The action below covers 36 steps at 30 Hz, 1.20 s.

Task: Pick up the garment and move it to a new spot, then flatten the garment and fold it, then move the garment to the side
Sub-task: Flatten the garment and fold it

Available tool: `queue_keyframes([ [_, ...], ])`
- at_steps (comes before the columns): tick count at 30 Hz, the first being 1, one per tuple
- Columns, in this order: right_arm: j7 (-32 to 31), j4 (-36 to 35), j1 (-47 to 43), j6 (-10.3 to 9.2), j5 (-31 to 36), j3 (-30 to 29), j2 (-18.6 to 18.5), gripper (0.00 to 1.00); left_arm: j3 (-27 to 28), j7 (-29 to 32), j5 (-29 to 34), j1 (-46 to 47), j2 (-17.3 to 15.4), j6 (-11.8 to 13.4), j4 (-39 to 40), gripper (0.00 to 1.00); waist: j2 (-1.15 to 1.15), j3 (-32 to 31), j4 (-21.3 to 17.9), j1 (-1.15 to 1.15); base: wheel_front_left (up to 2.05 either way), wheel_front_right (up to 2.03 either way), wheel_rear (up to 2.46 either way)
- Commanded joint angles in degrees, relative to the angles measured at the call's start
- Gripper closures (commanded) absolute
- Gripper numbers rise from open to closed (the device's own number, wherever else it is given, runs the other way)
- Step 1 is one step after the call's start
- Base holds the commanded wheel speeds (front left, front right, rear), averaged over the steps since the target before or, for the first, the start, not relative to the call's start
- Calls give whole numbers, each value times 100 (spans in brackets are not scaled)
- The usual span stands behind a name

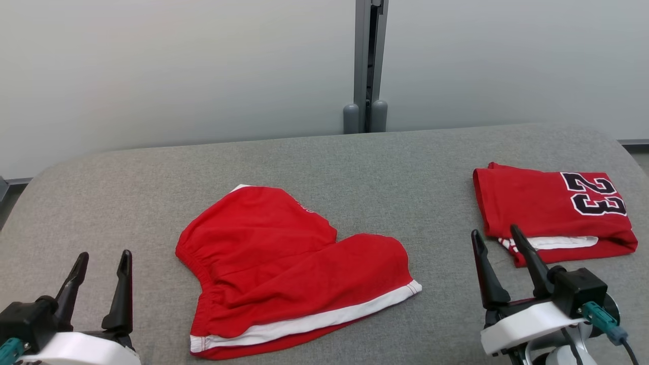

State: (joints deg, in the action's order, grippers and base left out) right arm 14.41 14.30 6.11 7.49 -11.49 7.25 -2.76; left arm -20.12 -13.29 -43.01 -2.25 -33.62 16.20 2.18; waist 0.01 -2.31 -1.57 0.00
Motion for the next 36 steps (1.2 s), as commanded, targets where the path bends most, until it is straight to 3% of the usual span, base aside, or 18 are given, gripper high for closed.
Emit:
queue_keyframes([
  [1, 50, -11, -78, 1, -37, 12, -30, 0, 83, -69, 56, -77, 52, 40, -25, 0, -1, -2, 10, 0, 0, 0, 0],
  [7, 72, -11, -140, 1, -131, 143, -32, 0, 475, -189, 416, -184, 512, -98, -279, 0, -1, 16, 48, 0, 0, 0, 0],
  [16, 88, 18, -134, 1, -122, 210, -33, 0, 1075, -191, 1422, -308, 1214, -669, -598, 0, -1, 50, 72, 0, 0, 0, 0],
  [36, 89, -110, -114, 1, -73, 77, -32, 0, 1703, -192, 2246, -213, 1896, -1413, -1006, 0, -1, 60, 48, 0, 0, 0, 0],
])
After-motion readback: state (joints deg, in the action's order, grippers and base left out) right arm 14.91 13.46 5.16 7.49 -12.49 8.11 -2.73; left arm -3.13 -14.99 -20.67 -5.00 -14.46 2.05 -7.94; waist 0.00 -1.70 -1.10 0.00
